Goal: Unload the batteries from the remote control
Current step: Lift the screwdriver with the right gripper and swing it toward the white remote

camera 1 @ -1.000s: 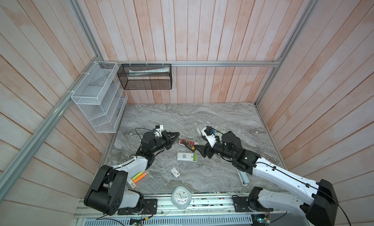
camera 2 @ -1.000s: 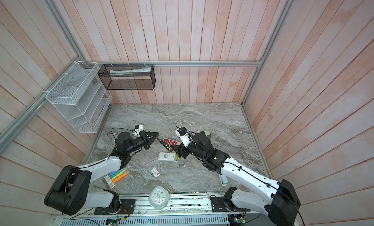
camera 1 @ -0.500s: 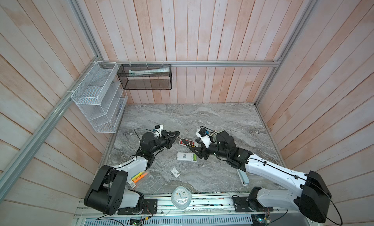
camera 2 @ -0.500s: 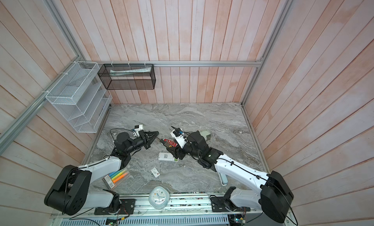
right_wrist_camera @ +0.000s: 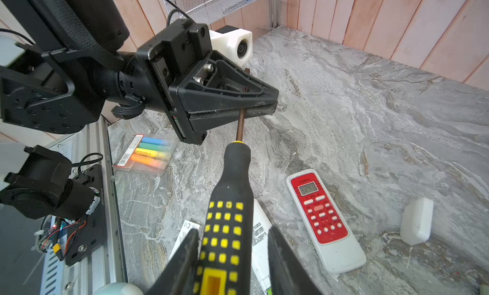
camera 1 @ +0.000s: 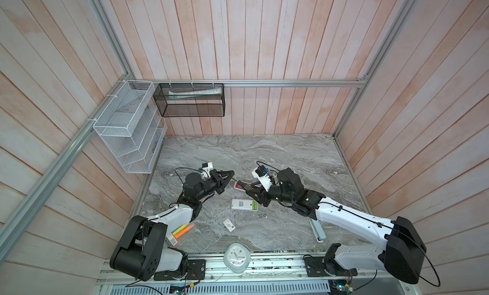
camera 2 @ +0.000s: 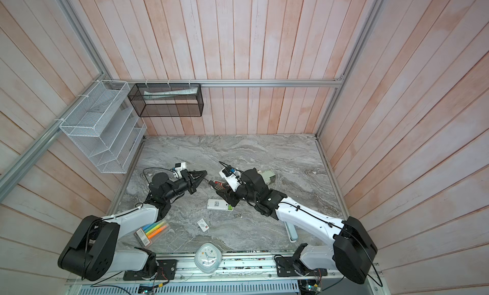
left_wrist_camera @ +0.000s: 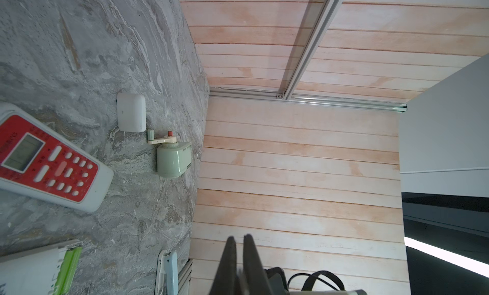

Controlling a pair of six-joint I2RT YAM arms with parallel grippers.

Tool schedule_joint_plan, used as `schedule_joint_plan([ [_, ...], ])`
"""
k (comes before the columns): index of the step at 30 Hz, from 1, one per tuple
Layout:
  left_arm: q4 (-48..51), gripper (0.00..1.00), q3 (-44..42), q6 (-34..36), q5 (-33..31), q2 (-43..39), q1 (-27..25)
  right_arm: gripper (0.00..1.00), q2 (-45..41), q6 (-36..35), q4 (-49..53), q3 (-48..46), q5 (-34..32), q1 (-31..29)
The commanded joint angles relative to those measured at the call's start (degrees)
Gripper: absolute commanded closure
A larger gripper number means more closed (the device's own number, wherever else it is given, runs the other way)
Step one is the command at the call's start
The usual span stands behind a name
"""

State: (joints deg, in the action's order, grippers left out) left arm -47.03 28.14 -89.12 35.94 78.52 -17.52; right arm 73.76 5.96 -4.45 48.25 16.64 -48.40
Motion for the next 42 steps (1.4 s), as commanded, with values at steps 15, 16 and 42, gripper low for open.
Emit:
schedule_joint_plan([
  [15,0.8,1.00,-0.8,3.9,1.2,-1.3,0.1,0.68,4.0,0.2,3.4,4.3,1.9,-0.1],
  [16,1.0,1.00,-0.7,4.1,1.2,-1.3,0.1,0.69,4.2,0.2,3.4,4.5,2.1,-0.1],
  [42,49.7,0.00,13.5,47.1,-6.7,-2.6,-0.3,1.00,-2.3,5.6,21.8,1.6,-16.9,-0.1],
])
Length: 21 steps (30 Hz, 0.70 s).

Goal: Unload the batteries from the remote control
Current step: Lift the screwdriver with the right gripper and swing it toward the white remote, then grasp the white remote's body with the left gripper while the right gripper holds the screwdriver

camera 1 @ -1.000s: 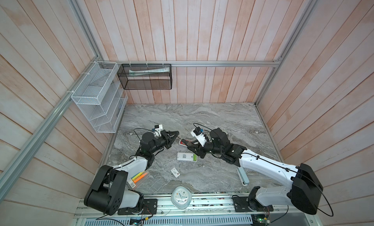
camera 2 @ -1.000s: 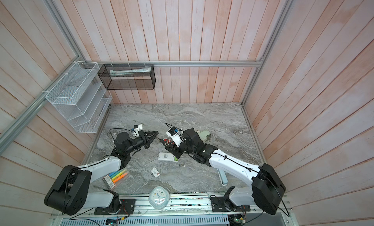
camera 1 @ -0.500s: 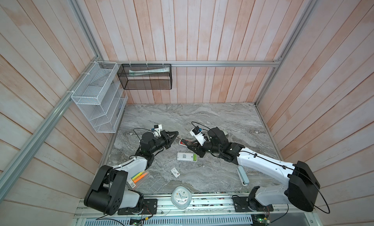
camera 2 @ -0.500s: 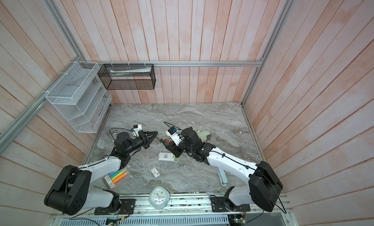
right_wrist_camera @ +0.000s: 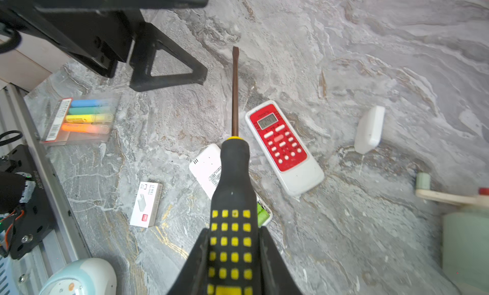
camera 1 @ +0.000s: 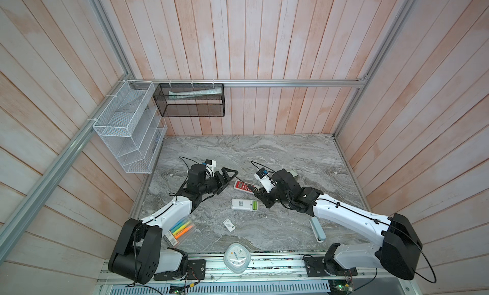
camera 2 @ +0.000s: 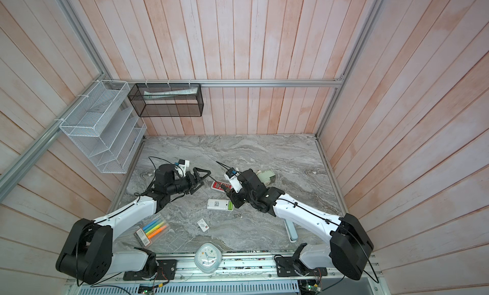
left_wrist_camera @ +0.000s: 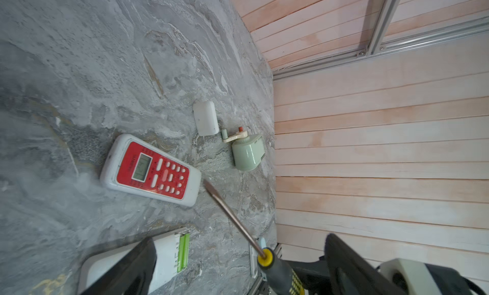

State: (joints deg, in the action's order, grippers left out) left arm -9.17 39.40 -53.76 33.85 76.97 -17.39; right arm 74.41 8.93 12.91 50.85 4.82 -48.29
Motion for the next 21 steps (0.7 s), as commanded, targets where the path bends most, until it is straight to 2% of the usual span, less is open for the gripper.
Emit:
schedule_joint_plan([
  [1,13.8,0.00,2.9,14.3,-6.5,-1.4,-0.9,1.00,-3.7,3.3,5.2,-1.3,-6.2,-0.2],
  [6,22.8,0.00,7.5,30.1,-18.5,-2.0,-5.6,1.00,-6.2,6.9,10.1,-1.5,-11.2,0.3],
  [11,29.8,0.00,12.0,43.1,-27.5,1.4,-9.4,1.00,-7.0,8.9,13.4,-1.4,-11.8,1.8],
  [15,30.7,0.00,11.8,54.5,-36.2,4.9,-14.7,1.00,-7.8,9.0,15.1,-1.6,-11.6,2.5],
  [21,31.4,0.00,11.9,64.7,-38.4,8.7,-16.8,1.00,-8.8,9.2,16.1,-2.1,-11.1,2.9],
])
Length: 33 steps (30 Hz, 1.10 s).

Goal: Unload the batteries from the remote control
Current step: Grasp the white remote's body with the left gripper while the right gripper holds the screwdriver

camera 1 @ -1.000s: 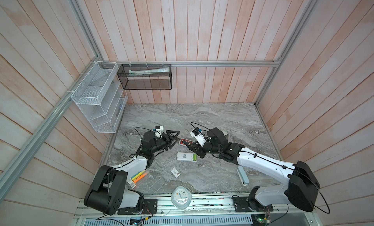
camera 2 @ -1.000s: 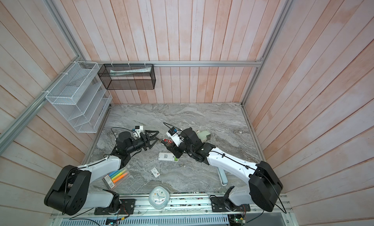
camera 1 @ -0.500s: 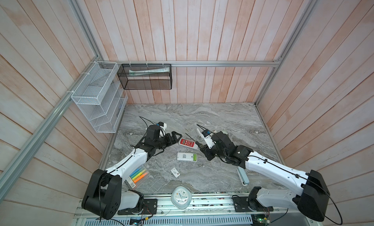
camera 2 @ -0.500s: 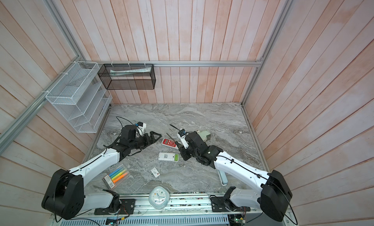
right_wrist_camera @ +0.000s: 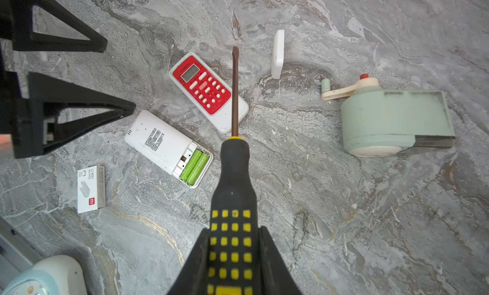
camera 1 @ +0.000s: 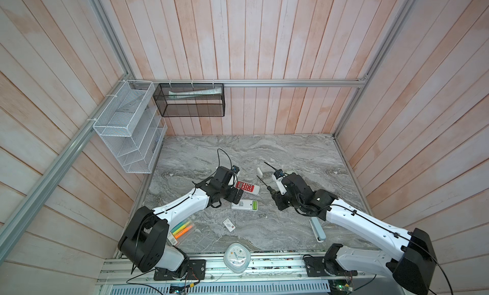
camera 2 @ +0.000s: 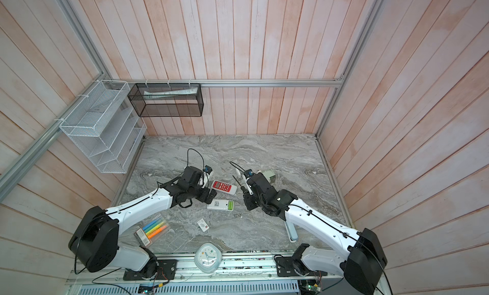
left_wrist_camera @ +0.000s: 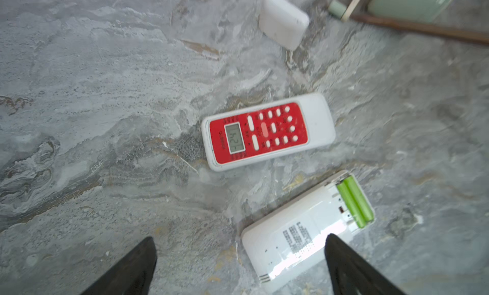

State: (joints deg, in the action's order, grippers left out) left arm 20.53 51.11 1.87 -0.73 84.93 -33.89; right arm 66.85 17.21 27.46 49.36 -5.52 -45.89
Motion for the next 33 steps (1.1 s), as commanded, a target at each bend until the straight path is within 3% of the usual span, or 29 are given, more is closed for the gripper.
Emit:
schedule_joint_plan([
  [1,2.1,0.00,0.1,11.4,-2.0,1.0,-0.4,1.00,-1.3,0.8,1.6,-0.8,-0.6,0.6],
  [6,3.8,0.00,-0.9,19.0,6.0,1.1,-0.6,1.00,-1.6,0.5,1.1,-1.4,0.0,1.2],
  [13,2.9,0.01,-0.7,24.7,11.8,3.4,-1.2,1.00,-1.1,0.0,0.3,-1.6,1.4,1.5],
  [19,0.6,0.02,-1.2,30.4,12.3,5.4,-3.3,1.00,-1.4,0.0,0.9,-1.6,1.7,1.6],
  [33,2.1,0.06,2.3,33.3,12.5,12.3,-3.8,1.00,-2.2,0.2,2.4,-1.2,1.6,1.7],
])
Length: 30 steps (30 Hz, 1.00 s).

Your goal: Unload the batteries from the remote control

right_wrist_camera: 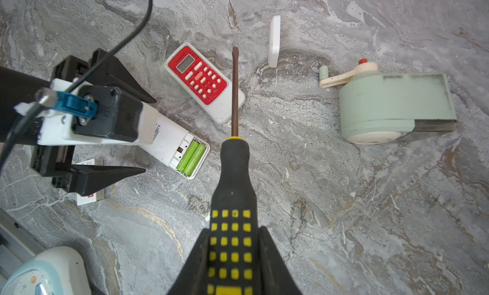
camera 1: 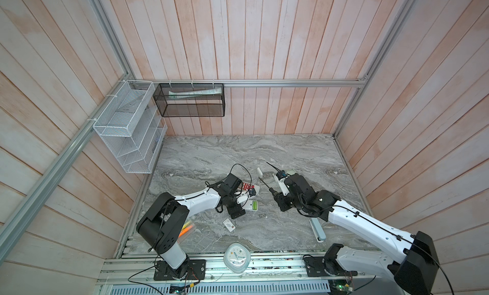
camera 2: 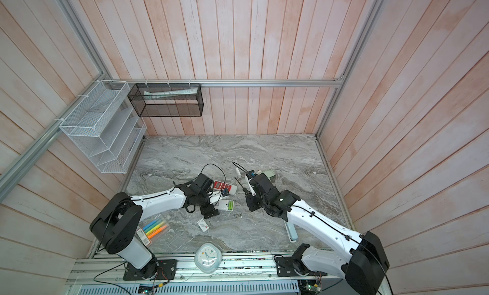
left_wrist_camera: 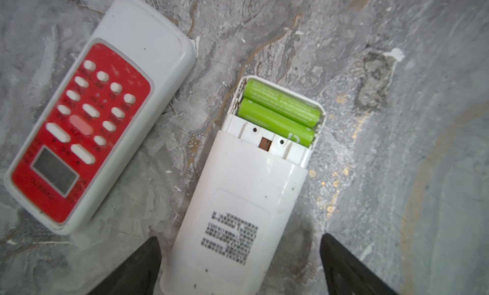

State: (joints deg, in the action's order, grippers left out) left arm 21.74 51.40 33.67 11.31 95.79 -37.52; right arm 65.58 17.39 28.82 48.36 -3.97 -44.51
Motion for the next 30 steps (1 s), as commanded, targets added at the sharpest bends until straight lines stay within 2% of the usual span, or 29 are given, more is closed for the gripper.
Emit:
schedule_joint_plan([
  [1,1.0,0.07,2.3,1.4,-0.2,2.2,-0.2,1.00,-0.8,0.0,1.3,-0.1,0.1,0.3],
  [4,1.3,0.10,2.9,1.1,-1.0,3.5,-0.2,1.00,-0.7,-0.1,1.9,0.3,0.0,0.3],
  [21,1.6,0.47,-1.6,-2.7,-4.2,-0.7,1.8,1.00,2.5,-1.5,4.1,2.0,1.3,0.4],
  [30,1.3,0.46,-3.1,-3.2,-2.8,-1.2,3.4,1.00,4.5,-1.8,4.2,2.2,5.8,-1.9],
])
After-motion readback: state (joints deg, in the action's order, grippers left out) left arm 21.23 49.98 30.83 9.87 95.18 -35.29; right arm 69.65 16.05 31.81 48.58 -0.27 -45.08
